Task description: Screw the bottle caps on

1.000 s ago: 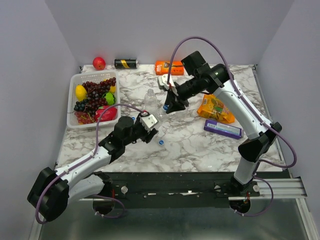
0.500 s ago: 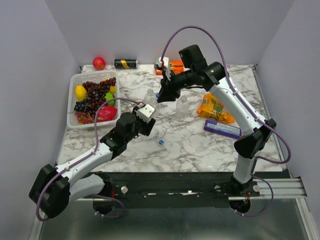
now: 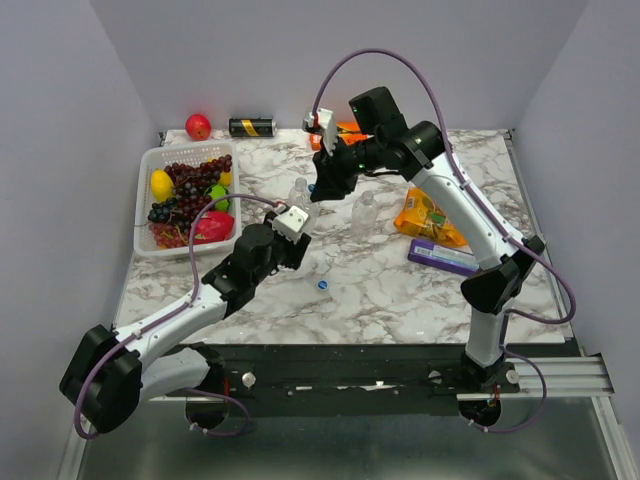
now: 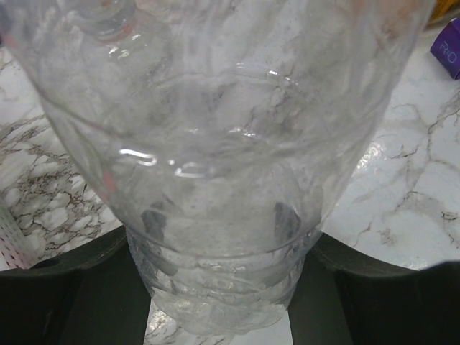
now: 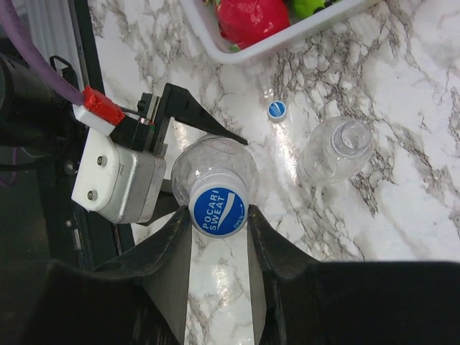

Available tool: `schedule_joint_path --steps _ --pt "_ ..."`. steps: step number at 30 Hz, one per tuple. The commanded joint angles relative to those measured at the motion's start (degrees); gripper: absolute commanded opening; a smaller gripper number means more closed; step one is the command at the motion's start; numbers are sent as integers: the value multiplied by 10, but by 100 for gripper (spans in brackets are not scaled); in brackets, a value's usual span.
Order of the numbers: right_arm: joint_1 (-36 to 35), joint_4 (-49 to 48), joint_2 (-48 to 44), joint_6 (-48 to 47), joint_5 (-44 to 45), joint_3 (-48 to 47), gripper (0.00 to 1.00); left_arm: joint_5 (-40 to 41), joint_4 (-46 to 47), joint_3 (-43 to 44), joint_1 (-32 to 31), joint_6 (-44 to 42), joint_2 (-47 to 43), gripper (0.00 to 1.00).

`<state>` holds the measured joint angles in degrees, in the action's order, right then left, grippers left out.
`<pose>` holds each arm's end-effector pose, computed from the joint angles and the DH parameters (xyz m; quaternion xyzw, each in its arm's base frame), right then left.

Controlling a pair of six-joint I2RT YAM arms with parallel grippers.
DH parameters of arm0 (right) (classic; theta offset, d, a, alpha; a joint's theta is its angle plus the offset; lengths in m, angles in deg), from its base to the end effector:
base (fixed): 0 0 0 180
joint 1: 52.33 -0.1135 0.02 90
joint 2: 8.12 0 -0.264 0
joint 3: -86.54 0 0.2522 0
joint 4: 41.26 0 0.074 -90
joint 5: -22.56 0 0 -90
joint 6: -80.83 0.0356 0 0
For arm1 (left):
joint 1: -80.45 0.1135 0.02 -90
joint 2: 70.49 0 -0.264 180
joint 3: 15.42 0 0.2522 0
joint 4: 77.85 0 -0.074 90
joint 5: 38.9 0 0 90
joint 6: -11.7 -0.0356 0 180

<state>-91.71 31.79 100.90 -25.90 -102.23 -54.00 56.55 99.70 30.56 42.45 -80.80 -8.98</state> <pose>0.2950 0.2684 0.4265 -0.5176 0.7102 0.3442 0.3305 0.1921 -0.1458 0.2442 0.2534 0.7677 -0.1424 0.5710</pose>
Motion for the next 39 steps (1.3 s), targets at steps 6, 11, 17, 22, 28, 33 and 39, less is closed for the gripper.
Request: schedule_joint_path --steps 6,11,17,22,28,33,39 --pt "-27 108 20 -7 17 -28 45 -15 133 -6 -1 21 6 0" --pt "-27 102 11 -5 18 -22 50 -26 140 -16 -1 23 7 0" --pt "-27 102 2 -6 21 -17 57 -33 144 -19 -1 22 11 0" --pt "-26 114 -37 -32 63 47 60 -39 142 -20 -1 23 11 0" --pt "-3 114 -114 -130 98 115 62 -80 121 -29 2 6 2 0" --pt "4 94 -150 -255 81 110 66 -206 84 -30 5 -43 1 0" --pt "2 116 -201 -470 -32 152 72 -289 20 -9 4 -105 15 0"
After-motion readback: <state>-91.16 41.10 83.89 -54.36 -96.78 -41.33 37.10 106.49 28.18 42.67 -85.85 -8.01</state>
